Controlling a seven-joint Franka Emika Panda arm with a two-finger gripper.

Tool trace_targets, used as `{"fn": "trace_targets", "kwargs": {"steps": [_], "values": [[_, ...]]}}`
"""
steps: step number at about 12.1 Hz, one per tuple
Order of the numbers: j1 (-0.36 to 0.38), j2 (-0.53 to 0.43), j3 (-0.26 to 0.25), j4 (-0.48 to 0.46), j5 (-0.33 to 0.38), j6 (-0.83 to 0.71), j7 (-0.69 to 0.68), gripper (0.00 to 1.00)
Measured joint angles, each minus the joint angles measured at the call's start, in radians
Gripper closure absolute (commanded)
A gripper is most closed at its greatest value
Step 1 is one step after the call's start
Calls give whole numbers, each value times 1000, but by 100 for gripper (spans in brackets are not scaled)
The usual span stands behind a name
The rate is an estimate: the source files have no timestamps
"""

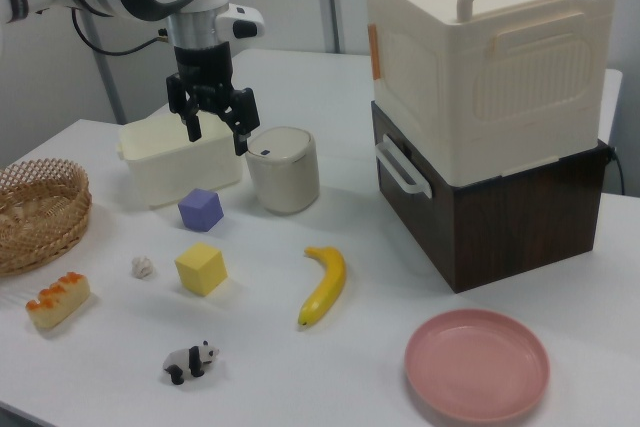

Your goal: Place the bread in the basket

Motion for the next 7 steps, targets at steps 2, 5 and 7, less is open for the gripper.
{"fn": "trace_targets", "kwargs": {"steps": [2, 5, 7], "values": [[0, 0, 0, 0, 0, 3, -23, 0], [0, 2, 0, -1, 2, 3, -24, 0], [0, 3, 0, -1, 3, 3, -23, 0]]}}
